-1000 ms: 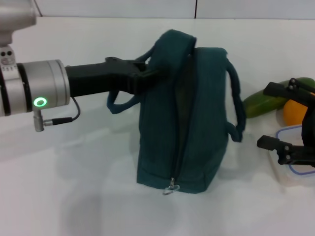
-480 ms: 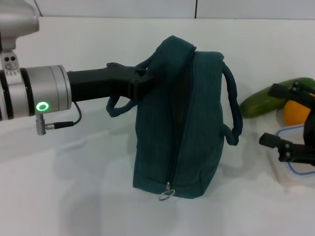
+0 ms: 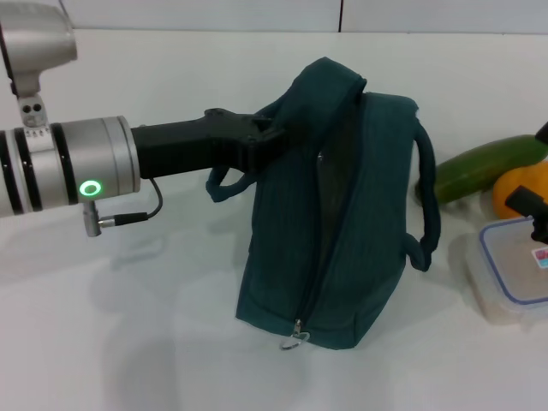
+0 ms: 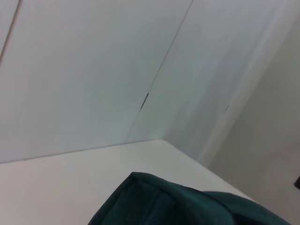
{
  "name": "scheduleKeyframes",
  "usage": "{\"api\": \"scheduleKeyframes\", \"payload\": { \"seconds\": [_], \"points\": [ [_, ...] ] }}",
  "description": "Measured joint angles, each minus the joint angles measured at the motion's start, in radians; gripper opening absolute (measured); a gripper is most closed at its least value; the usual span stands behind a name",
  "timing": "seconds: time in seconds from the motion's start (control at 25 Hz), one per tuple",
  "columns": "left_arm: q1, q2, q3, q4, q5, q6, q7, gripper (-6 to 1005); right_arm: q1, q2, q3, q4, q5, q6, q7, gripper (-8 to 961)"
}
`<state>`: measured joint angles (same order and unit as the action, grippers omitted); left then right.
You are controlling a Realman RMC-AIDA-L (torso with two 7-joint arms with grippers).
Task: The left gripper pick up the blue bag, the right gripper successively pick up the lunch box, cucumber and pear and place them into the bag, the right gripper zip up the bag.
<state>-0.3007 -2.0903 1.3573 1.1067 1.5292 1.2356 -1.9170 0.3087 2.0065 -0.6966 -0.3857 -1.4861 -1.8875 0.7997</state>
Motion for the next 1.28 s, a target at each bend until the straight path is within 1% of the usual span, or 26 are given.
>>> {"api": "scheduleKeyframes", "payload": {
  "seconds": [0.28, 0.56, 0.76, 0.96, 1.08, 1.2, 1.28],
  "points": [
    [-0.032, -0.001, -0.001, -0.075, -0.046, -0.005, 0.104, 41, 0.008, 0.000, 0.024, 0.090, 0.015, 0.008, -0.019, 875],
    [-0.037, 0.000, -0.005, -0.123, -0.098, -0.005, 0.197, 41, 0.010, 0.000, 0.060, 0.203, 0.136, 0.039, -0.019, 875],
    [-0.042, 0.003, -0.024, -0.126, -0.108, -0.004, 0.293, 41, 0.007, 0.001, 0.063, 0.250, 0.158, 0.045, 0.028, 874],
    [-0.047, 0.001, -0.034, -0.133, -0.134, 0.001, 0.348, 41, 0.007, 0.001, 0.062, 0.301, 0.191, 0.049, 0.150, 874],
    [-0.033, 0.001, -0.032, -0.143, -0.175, 0.011, 0.391, 41, -0.019, 0.000, 0.060, 0.320, 0.191, 0.042, 0.205, 873],
    [-0.004, 0.000, -0.030, -0.173, -0.250, 0.020, 0.514, 41, -0.066, -0.003, 0.060, 0.333, 0.192, 0.012, 0.224, 873],
    [0.003, 0.000, -0.028, -0.217, -0.308, 0.029, 0.598, 41, -0.098, -0.005, 0.057, 0.334, 0.192, 0.003, 0.238, 873]
  ]
}}
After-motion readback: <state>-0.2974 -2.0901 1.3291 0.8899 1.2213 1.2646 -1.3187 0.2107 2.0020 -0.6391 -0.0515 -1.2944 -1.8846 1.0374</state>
